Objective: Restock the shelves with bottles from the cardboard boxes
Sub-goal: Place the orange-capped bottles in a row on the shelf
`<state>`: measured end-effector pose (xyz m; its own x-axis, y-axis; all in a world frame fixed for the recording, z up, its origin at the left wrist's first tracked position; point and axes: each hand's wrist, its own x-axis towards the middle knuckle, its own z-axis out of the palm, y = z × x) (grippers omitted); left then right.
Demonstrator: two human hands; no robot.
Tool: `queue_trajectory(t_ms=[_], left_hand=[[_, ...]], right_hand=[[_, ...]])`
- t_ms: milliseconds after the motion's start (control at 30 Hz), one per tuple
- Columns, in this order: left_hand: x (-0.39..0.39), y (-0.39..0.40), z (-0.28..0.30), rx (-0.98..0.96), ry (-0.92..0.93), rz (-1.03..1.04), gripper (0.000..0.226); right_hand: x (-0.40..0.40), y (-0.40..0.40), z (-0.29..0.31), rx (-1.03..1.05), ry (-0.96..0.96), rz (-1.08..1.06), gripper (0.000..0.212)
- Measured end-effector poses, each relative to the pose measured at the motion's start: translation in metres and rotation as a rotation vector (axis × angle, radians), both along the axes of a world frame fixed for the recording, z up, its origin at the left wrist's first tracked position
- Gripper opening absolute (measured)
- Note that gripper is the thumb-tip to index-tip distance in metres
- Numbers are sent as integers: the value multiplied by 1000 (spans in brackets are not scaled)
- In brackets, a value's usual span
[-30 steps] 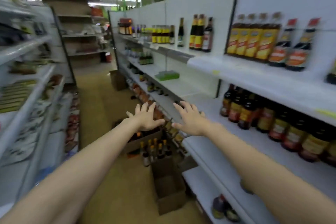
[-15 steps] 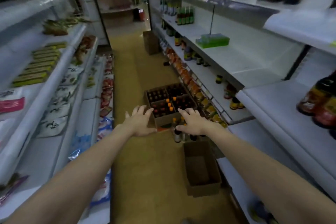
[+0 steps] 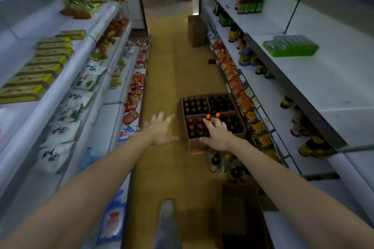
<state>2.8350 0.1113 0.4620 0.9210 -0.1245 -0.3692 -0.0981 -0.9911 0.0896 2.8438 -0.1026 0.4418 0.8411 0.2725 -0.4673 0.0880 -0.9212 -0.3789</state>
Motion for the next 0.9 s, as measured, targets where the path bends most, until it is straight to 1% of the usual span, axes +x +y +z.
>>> queue_trajectory(t_ms=[100, 167, 267, 367, 500, 600, 767, 900], left_hand=[[65, 15, -25, -49, 17, -29, 82], [105, 25, -40, -69, 66, -45, 78], [160, 36, -66, -46, 147, -92, 77], [202, 37, -90, -31, 180, -127, 73], [254, 14, -133, -3, 248, -202, 73], [299, -9, -173, 0, 265, -241, 76], [384, -48, -252, -62, 306, -202, 75], [437, -78, -319, -72, 340, -231, 73]], right_hand=[[59, 12, -23, 2, 10, -54, 73], [94, 23, -39, 38, 43, -131, 71], [136, 35, -65, 65, 81, -227, 69], [163, 37, -88, 86, 91, -288, 67], [202, 26, -134, 82, 75, -383, 65], [239, 12, -174, 74, 105, -423, 64], [313, -18, -246, 143, 151, -542, 65], [365, -41, -310, 162, 193, -610, 68]])
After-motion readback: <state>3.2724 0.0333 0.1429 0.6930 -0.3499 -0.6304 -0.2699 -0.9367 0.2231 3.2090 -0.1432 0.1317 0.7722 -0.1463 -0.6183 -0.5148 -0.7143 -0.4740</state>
